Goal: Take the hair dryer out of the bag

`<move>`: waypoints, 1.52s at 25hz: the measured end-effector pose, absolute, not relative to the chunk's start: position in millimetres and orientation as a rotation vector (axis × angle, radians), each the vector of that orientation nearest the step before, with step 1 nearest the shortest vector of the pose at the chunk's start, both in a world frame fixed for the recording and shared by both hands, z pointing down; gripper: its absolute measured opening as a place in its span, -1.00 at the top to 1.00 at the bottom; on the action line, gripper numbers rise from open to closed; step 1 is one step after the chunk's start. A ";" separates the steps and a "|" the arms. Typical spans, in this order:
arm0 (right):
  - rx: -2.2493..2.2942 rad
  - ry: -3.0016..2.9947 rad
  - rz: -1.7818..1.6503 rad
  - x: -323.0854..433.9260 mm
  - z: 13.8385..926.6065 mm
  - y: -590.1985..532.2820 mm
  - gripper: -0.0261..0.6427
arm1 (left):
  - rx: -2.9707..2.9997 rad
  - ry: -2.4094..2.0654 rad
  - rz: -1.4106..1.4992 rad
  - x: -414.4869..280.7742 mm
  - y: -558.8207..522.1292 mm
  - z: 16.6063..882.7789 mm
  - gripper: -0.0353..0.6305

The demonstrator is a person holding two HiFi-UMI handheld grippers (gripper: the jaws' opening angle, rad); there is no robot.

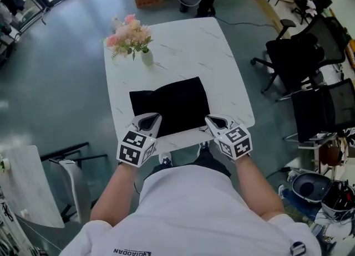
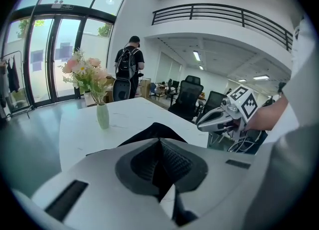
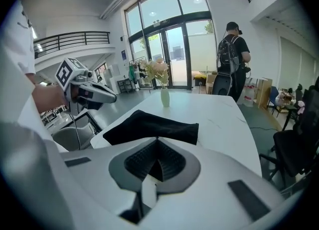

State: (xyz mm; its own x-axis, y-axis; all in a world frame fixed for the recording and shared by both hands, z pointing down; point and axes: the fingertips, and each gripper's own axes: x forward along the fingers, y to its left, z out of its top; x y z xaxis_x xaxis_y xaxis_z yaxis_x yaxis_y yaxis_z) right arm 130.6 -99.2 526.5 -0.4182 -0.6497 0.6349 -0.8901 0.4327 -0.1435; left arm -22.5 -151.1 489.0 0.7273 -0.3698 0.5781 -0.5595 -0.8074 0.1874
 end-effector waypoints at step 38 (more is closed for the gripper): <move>1.035 -2.250 0.768 205.5 597.6 -157.7 0.87 | 2.477 -0.411 1.579 88.6 -193.8 635.2 0.47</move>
